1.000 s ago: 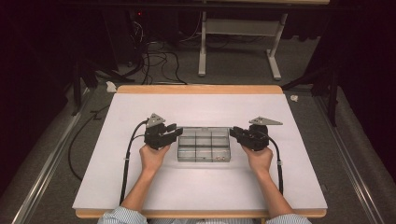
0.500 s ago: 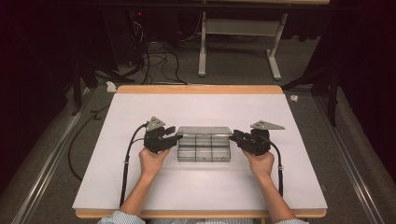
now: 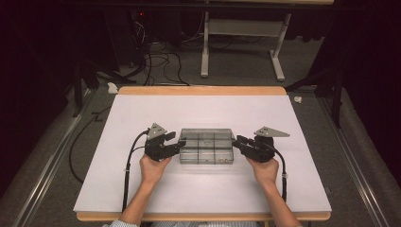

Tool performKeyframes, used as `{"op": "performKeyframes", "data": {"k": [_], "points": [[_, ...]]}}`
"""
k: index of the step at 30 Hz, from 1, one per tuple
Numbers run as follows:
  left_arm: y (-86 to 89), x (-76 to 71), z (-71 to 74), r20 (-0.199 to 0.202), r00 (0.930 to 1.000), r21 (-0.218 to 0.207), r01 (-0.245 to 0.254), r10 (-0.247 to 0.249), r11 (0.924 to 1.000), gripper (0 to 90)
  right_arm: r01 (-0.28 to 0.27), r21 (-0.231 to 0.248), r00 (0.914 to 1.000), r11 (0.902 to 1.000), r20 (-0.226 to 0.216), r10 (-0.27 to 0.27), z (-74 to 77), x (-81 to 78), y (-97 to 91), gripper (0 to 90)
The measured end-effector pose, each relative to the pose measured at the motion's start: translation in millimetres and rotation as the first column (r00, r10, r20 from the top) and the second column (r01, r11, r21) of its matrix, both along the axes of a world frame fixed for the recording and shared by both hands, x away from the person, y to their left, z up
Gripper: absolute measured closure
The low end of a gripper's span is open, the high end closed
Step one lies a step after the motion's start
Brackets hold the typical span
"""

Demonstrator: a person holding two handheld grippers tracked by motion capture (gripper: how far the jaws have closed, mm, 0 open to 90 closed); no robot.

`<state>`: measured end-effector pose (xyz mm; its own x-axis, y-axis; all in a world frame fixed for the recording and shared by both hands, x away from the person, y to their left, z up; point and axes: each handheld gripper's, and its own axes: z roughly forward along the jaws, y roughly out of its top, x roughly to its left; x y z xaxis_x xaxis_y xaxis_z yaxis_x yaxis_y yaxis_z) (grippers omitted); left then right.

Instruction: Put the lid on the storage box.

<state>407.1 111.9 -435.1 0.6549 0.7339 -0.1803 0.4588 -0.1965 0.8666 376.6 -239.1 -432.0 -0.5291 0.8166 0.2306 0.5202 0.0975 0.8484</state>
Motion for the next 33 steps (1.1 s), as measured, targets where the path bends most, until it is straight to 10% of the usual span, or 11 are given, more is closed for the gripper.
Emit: {"op": "performKeyframes", "data": {"k": [33], "points": [[-3.3,-31.1,-12.0,-0.008,0.9997,0.016,0.023,-0.022,0.9996,41.4,-0.047,-0.028,0.9989,0.9985,-0.003,0.047,-7.5,-28.0,5.6,64.4]]}}
